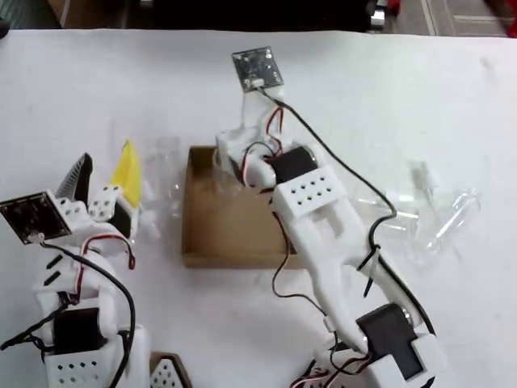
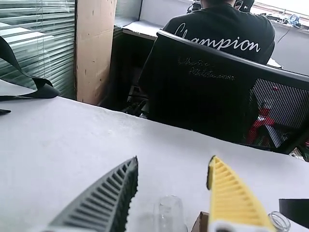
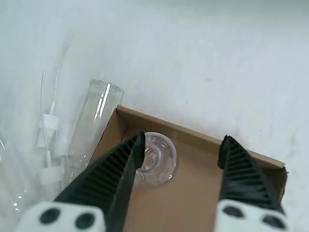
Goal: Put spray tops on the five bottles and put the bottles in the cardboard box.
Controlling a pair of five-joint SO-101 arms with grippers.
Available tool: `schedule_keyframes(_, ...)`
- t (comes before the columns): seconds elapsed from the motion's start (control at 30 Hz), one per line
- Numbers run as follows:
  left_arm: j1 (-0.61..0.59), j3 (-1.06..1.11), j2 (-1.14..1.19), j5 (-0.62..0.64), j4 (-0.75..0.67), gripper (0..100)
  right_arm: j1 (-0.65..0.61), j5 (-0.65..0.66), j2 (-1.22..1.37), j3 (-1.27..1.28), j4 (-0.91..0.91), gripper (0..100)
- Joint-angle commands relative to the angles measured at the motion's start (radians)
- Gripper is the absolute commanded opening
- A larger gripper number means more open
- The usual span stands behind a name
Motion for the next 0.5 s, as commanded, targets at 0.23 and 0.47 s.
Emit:
schedule_keyframes(0.23,0.01,-0.011,-0.008,-0.011,-0.02,22,-0.058,-0.012,0.024,-0.048,-0.018,22.3)
schedule_keyframes(0.47,0.01,-0.011,-0.008,-0.011,-0.021,22,-0.042,-0.071,0.056,-0.049,-0.013,22.2)
